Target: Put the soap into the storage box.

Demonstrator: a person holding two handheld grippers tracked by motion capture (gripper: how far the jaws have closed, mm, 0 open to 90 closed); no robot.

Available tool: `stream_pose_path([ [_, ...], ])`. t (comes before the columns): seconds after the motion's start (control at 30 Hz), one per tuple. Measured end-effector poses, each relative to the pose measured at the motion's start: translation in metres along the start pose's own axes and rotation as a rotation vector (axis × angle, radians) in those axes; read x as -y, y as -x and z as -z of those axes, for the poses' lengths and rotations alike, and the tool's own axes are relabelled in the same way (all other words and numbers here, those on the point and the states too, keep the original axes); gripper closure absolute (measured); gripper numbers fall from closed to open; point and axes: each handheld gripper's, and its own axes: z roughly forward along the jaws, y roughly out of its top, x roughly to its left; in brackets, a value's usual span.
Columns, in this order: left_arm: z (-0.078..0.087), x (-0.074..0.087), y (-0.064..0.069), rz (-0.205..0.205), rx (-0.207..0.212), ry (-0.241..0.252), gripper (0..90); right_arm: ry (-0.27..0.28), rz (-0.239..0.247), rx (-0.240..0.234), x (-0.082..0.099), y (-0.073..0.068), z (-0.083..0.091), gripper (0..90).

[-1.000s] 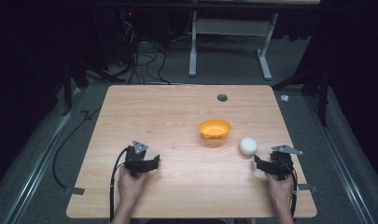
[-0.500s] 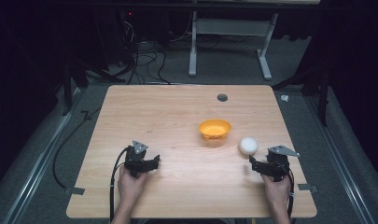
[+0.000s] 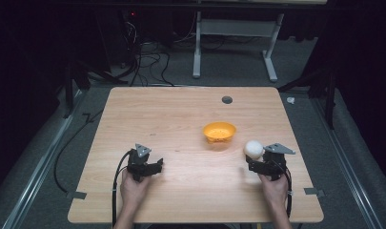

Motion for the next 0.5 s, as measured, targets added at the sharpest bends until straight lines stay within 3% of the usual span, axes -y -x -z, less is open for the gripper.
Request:
stream_pose_path([
  [0.5, 0.000, 0.000, 0.000, 0.001, 0.001, 0.000, 23.6, -0.010, 0.029, 0.016, -0.021, 0.001, -0.008, 16.1],
])
